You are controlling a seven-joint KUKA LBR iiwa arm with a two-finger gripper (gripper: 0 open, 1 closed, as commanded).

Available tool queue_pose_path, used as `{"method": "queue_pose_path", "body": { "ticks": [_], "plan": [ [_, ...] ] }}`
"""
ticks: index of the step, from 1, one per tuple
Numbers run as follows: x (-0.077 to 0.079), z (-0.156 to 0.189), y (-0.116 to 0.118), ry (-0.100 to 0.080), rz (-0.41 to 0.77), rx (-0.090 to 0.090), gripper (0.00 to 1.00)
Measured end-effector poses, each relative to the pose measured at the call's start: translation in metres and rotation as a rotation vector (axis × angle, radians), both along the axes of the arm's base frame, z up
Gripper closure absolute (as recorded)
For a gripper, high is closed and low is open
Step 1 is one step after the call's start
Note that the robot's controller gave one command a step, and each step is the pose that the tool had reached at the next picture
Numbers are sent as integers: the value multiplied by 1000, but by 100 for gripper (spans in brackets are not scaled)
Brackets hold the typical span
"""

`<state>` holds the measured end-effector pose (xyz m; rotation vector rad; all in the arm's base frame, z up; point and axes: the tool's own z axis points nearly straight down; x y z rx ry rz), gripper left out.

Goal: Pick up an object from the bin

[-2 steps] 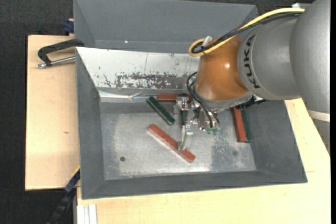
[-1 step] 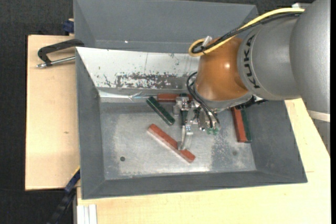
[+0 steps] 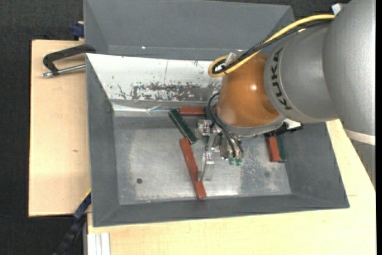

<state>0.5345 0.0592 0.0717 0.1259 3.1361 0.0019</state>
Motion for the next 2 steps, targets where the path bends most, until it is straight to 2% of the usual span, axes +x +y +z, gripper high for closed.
{"method": "queue_pose_path", "body": {
  "ticks": [1, 2],
  "plan": [
    [-8, -1, 17, 2, -39, 0, 0],
    [5, 7, 33, 0, -113, 1, 0]
  ]
}}
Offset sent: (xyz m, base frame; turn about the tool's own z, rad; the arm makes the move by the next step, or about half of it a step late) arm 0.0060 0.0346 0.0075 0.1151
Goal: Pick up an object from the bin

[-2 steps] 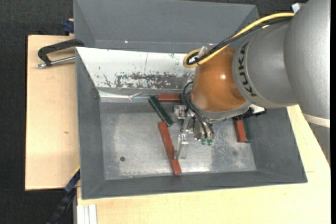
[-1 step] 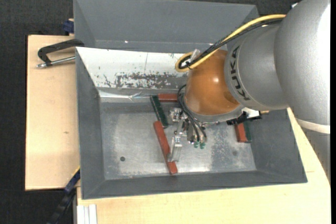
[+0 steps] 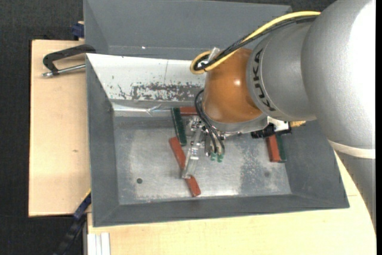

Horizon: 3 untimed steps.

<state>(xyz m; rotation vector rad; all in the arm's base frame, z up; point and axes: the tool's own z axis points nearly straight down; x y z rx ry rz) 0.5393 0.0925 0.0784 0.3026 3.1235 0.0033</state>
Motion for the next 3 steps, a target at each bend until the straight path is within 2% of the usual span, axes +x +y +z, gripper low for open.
{"method": "queue_pose_path", "body": {
  "ticks": [1, 2, 3],
  "plan": [
    [3, 2, 4, -3, -3, 0, 0],
    [-20, 37, -9, 7, -49, 0, 0],
    [6, 28, 7, -7, -97, 2, 0]
  ]
}}
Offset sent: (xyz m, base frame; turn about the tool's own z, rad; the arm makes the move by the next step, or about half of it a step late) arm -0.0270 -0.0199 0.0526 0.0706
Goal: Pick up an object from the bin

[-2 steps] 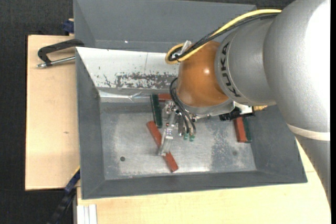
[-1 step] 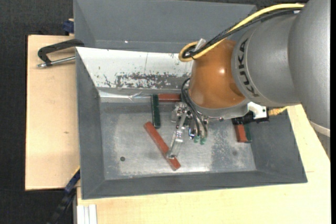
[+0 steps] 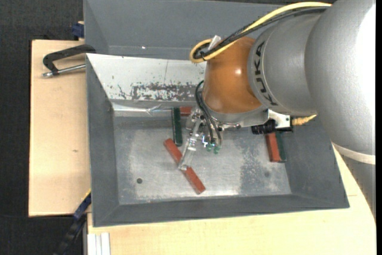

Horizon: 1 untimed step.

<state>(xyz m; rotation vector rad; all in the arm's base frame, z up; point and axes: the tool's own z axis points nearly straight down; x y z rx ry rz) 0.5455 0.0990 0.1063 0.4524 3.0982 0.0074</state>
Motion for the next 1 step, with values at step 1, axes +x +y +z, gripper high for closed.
{"method": "queue_pose_path", "body": {
  "ticks": [1],
  "plan": [
    [-20, -22, 9, 11, -186, 0, 0]
  ]
}}
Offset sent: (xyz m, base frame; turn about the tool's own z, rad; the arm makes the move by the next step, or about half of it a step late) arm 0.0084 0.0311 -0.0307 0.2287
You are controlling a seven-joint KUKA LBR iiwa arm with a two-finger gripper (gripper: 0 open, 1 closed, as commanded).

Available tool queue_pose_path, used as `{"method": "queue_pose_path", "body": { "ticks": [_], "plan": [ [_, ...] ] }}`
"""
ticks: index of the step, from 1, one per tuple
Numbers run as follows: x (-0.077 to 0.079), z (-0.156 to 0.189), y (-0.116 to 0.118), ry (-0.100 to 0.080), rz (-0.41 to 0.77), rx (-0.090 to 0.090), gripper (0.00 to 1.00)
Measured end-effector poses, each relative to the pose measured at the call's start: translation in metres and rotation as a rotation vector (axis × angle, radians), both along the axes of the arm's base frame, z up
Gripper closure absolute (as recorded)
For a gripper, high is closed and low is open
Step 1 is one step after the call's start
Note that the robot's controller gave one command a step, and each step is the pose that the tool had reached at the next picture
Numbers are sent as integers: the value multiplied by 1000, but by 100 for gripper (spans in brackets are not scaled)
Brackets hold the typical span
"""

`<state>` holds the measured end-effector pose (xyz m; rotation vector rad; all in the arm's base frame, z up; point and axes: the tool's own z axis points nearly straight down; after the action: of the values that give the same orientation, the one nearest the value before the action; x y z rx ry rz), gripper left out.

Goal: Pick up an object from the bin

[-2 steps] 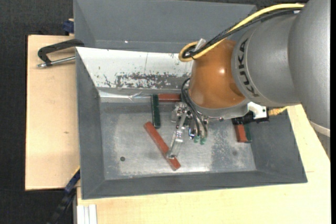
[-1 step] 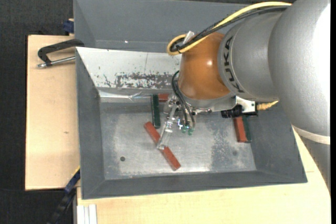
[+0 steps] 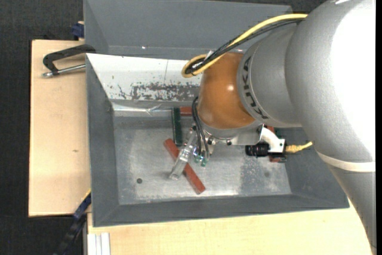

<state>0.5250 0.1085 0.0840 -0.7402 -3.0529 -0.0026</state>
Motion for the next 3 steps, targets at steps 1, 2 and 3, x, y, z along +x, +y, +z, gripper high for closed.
{"method": "queue_pose_path", "body": {
  "ticks": [1, 2, 3],
  "plan": [
    [27, -9, 24, 8, -39, 1, 100],
    [27, -9, 24, 8, -38, 1, 100],
    [31, 41, 16, 4, -25, -1, 100]
  ]
}}
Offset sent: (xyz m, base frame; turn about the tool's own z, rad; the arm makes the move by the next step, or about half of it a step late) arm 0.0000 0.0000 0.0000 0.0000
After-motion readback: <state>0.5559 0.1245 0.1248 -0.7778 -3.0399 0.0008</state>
